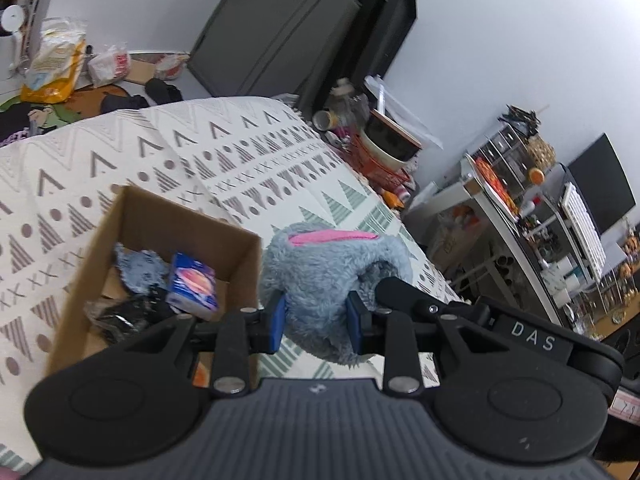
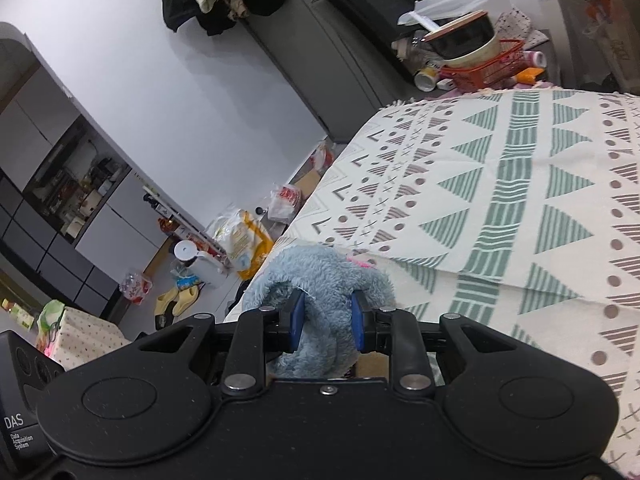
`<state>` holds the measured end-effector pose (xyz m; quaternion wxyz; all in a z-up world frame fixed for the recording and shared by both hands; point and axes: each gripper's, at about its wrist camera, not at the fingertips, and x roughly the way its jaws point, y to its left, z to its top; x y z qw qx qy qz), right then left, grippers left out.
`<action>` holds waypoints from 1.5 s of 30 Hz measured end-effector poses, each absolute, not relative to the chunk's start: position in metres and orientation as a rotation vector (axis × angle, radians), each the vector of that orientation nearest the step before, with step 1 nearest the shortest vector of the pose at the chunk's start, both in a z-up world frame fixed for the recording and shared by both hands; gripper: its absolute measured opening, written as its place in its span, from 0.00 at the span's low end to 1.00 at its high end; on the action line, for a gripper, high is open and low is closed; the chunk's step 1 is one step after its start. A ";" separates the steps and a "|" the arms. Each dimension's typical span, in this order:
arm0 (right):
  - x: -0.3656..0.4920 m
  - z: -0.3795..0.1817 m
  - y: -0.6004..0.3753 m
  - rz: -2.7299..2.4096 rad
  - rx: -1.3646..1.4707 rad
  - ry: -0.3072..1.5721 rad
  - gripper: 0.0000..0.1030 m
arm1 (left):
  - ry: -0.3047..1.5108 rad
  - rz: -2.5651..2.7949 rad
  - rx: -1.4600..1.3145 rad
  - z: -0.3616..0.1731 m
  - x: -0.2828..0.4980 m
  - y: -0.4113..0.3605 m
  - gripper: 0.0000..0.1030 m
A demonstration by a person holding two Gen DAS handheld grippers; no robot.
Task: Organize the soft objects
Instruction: 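Carry the grey plush with the left tool over the box, then open the left tool to drop the grey plush into the box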
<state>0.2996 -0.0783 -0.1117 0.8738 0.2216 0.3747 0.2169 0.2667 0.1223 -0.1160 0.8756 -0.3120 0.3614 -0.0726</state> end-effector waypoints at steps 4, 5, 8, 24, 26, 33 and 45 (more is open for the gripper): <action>0.302 -0.118 -0.063 0.462 0.467 0.800 0.24 | 0.761 -0.120 -0.678 -0.121 0.265 0.140 0.29; 0.303 -0.121 -0.059 0.465 0.471 0.808 0.24 | 0.763 -0.110 -0.680 -0.123 0.266 0.143 0.29; 0.306 -0.127 -0.048 0.463 0.470 0.830 0.24 | 0.783 -0.077 -0.704 -0.130 0.269 0.155 0.29; 0.305 -0.155 -0.026 0.416 0.432 0.948 0.27 | 0.895 0.049 -0.738 -0.164 0.282 0.178 0.33; 0.302 -0.155 -0.031 0.408 0.432 0.948 0.29 | 0.896 0.044 -0.740 -0.164 0.282 0.177 0.33; 0.286 -0.143 -0.056 0.379 0.408 0.915 0.45 | 0.875 0.062 -0.692 -0.151 0.280 0.166 0.44; 0.250 -0.107 -0.121 0.280 0.379 0.833 0.67 | 0.866 0.053 -0.534 -0.123 0.259 0.125 0.63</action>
